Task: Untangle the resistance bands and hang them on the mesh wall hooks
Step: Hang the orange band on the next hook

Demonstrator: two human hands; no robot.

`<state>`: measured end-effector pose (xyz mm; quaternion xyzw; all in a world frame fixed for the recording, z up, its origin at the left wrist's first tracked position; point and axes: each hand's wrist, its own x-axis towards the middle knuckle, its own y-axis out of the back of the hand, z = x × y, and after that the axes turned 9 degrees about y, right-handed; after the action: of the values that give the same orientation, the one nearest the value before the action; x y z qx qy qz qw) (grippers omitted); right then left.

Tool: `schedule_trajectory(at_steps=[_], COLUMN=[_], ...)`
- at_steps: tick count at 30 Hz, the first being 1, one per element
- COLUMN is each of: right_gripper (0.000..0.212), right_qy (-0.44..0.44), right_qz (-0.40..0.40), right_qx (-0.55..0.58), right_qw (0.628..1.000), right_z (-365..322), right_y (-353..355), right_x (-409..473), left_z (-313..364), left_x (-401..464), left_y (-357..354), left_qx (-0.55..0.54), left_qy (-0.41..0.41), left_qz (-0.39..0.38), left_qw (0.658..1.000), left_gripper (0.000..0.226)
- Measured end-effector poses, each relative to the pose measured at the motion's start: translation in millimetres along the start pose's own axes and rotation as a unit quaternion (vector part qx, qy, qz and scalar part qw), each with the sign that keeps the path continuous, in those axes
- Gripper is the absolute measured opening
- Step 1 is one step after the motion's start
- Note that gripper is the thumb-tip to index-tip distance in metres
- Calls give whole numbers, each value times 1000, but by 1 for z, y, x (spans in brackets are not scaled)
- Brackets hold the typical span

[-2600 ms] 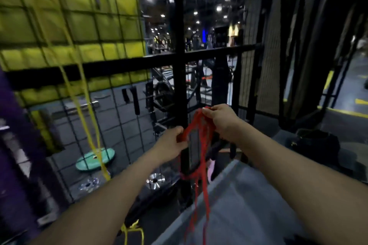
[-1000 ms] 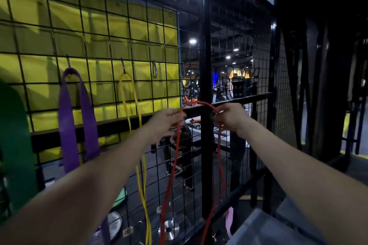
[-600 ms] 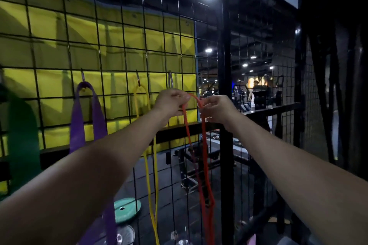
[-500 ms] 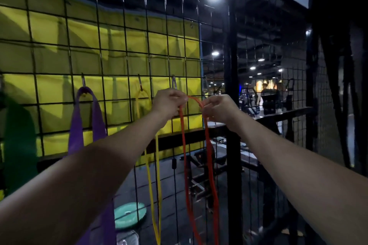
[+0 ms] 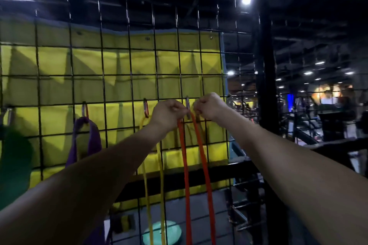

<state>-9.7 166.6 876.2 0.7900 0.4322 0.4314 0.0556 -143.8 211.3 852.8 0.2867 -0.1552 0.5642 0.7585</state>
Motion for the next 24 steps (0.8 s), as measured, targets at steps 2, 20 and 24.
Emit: schedule_trajectory(at_steps=[2,20,24], right_gripper=[9,22,23], right_qy=[-13,-119,-144], right_qz=[6,-51,-88], right_qx=[13,237,247], right_qw=[1000,963,954], right_z=[1,-7,-14], right_y=[-5,-6,3], right_x=[13,16,15], left_z=[0,6,8], left_x=[3,15,14], left_y=[2,11,10], left_qx=[10,29,18], left_qy=[-3,13,9], left_qz=[2,-1,-10], left_qw=[1000,999,1000], left_gripper=[5,7,5])
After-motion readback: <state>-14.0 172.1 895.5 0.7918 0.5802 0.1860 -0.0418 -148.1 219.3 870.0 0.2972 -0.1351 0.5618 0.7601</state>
